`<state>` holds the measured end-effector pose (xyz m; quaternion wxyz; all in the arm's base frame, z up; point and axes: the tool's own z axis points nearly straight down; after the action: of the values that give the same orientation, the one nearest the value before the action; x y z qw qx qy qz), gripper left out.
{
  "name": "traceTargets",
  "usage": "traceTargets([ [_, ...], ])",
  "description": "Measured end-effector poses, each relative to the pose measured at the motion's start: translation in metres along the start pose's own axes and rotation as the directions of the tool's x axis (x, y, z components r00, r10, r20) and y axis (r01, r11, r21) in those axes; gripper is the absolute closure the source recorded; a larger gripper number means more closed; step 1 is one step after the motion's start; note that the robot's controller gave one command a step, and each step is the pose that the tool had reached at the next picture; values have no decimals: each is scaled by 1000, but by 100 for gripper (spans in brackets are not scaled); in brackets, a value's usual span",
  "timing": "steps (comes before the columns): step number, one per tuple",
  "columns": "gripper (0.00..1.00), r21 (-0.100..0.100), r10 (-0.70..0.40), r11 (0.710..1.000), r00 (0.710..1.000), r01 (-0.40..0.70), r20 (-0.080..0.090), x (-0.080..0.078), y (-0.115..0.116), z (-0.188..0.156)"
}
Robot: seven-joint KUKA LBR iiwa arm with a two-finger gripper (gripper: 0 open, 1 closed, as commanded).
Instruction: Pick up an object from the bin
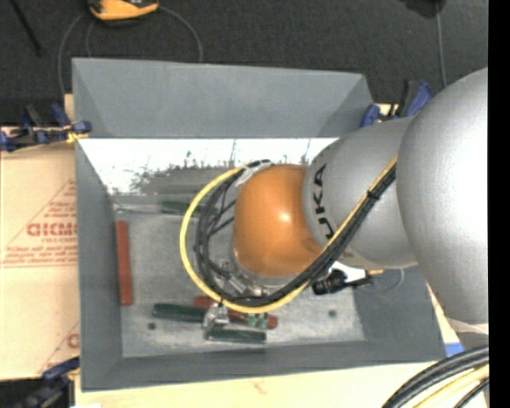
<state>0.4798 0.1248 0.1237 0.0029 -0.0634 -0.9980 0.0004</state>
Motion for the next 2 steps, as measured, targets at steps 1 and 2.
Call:
traceTargets([
  [1,100,0,0,1000,1000,0,2,-8,10,-68],
  [2,100,-3,28,1000,1000,-28,7,5,-12,-70],
])
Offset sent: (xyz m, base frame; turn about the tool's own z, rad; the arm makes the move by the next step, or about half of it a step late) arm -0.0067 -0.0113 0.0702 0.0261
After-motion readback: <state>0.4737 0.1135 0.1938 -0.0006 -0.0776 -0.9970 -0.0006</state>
